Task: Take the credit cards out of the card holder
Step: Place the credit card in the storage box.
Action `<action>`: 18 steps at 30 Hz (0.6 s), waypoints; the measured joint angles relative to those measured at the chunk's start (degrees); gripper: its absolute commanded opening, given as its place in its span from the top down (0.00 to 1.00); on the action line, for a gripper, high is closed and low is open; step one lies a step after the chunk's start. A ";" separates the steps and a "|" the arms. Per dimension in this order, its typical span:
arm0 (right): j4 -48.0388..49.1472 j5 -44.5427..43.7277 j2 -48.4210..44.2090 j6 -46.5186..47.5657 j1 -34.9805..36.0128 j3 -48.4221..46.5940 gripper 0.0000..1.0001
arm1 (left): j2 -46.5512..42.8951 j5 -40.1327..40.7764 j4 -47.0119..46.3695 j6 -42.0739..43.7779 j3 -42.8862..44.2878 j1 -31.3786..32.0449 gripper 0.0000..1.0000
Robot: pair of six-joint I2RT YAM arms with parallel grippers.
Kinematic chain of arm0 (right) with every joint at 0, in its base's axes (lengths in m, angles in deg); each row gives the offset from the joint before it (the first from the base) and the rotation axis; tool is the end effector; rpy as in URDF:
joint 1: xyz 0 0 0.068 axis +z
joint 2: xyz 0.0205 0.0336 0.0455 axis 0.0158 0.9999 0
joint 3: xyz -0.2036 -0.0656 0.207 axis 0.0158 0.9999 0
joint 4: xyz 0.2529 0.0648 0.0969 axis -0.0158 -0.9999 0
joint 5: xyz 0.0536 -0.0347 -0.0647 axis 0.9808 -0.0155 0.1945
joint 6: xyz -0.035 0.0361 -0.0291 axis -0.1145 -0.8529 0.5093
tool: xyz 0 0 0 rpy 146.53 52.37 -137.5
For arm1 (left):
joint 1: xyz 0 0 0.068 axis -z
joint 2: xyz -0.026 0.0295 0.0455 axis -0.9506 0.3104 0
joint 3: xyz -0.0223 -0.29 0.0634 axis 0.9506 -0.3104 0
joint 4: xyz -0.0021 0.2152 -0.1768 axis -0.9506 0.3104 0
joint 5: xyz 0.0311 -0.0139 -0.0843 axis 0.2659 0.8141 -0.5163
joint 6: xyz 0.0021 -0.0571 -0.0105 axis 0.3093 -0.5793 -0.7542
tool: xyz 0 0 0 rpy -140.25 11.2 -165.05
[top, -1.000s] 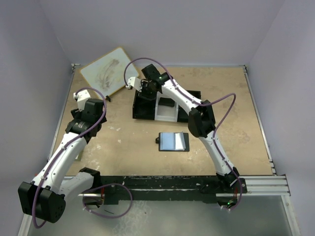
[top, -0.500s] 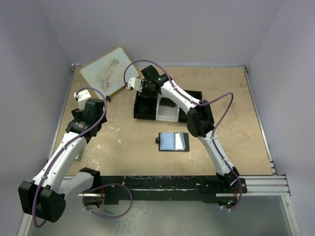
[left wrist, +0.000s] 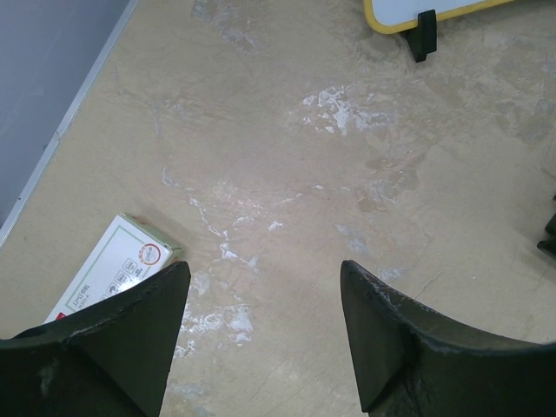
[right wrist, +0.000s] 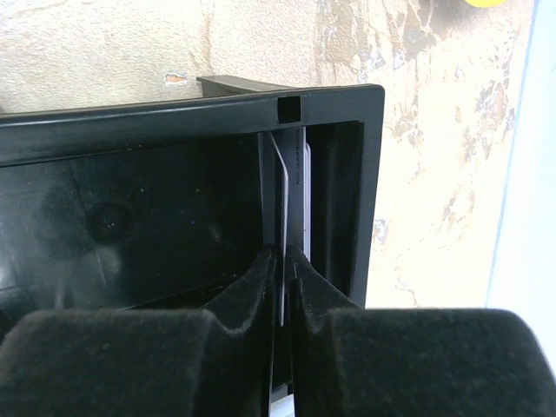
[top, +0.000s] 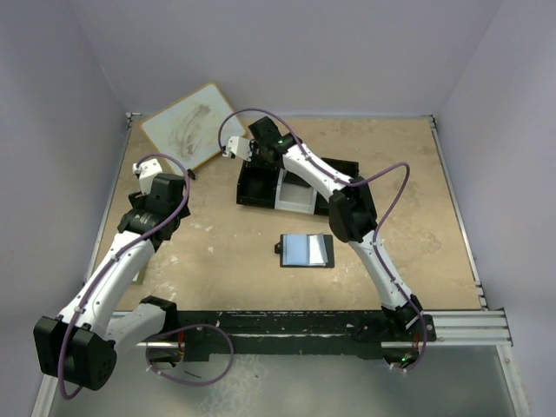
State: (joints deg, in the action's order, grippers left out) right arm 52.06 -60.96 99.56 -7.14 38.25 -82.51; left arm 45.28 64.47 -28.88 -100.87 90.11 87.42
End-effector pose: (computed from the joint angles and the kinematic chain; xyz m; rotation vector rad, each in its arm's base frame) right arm 0.4862 0.3690 0.2177 -1.5512 1.7487 -0.1275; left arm 0.2073 -0.0320 0.2981 -0.5918 2.1446 0.3148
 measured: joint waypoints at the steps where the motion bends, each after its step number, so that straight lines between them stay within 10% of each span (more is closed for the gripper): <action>1: 0.35 -0.24 0.00 0.02 0.00 0.22 0.81 | 0.04 -0.02 -0.02 0.00 0.00 0.00 0.33; 18: 2.54 0.55 -0.20 -2.36 0.17 2.49 0.61 | 0.35 -0.68 -0.04 0.00 0.00 0.00 0.34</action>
State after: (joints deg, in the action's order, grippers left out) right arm 54.60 -60.41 99.36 -9.50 38.42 -80.02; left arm 45.63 63.79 -28.92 -100.87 90.11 87.42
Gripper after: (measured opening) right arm 0.379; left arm 0.664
